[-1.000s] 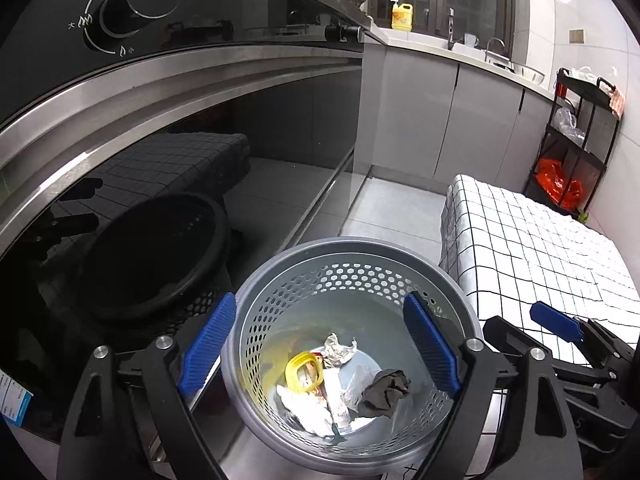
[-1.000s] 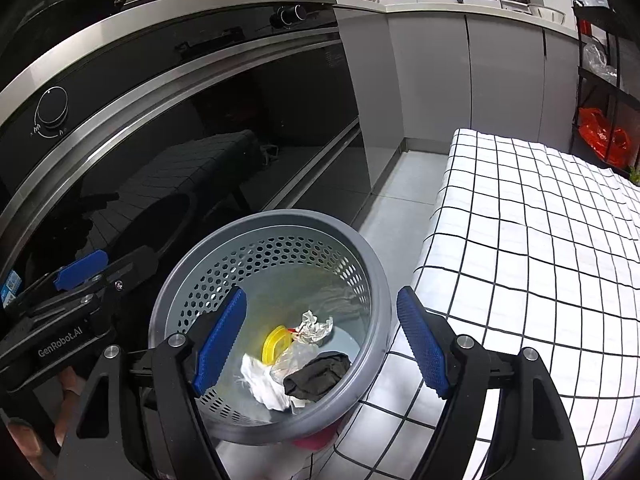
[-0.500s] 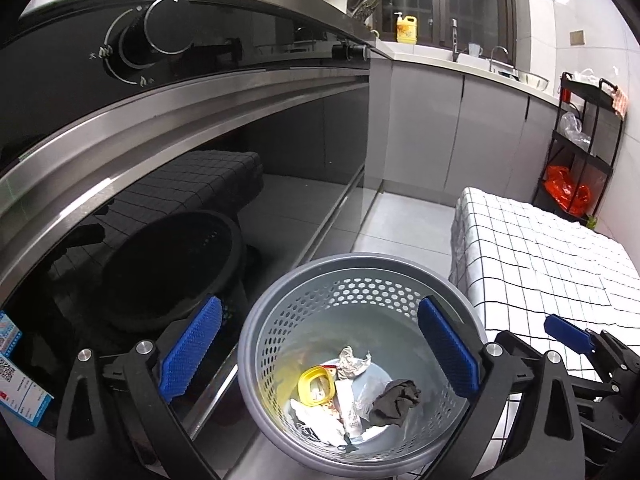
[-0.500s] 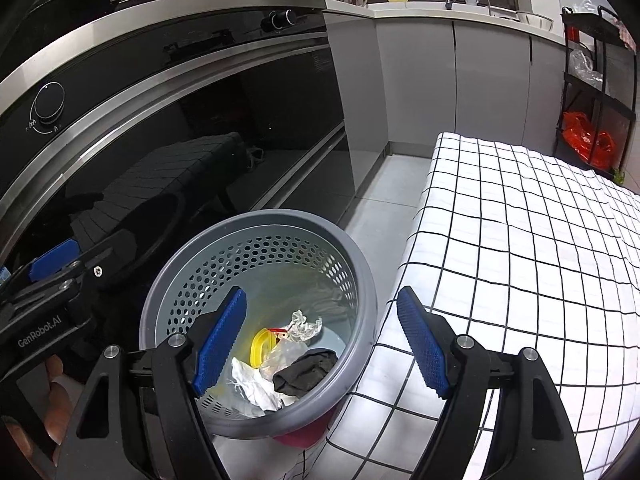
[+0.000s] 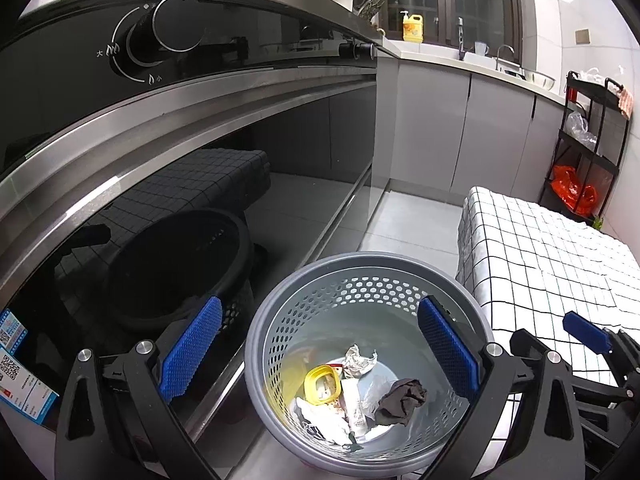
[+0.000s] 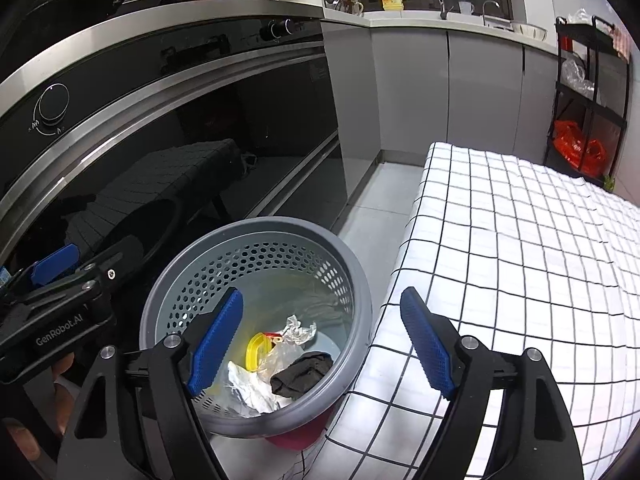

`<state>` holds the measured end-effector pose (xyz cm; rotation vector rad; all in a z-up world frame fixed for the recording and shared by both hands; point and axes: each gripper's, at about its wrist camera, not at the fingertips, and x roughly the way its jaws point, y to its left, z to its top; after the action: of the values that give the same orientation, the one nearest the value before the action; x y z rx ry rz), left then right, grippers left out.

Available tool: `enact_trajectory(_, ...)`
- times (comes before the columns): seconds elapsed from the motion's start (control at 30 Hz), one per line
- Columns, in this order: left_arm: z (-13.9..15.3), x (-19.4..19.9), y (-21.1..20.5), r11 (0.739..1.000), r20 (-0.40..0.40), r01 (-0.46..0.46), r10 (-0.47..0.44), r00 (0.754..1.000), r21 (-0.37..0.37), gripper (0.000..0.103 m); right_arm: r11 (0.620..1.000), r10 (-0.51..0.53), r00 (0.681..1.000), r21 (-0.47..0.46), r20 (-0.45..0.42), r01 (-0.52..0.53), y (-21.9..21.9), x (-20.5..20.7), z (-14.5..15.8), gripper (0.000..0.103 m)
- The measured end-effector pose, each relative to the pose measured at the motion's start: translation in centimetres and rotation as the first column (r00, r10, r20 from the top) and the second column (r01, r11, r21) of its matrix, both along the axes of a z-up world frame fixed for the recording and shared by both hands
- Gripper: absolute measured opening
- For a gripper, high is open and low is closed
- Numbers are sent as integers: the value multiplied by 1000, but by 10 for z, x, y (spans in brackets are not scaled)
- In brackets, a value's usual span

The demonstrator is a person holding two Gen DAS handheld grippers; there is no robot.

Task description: Collect trash

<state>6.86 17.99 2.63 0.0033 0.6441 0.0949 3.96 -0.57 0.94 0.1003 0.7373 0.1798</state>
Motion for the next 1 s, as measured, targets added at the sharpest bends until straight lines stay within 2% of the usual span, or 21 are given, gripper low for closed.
enact_trajectory(0.37, 2, -1, 1, 1000, 3, -16, 16, 1000, -3, 96, 999, -37, 999, -12, 15, 37, -2, 1, 9, 77)
enact_trajectory(1.0, 2, 0, 5, 1000, -3, -26, 26, 1000, -3, 97, 999, -43, 998, -23, 56, 44, -1, -9, 23, 77)
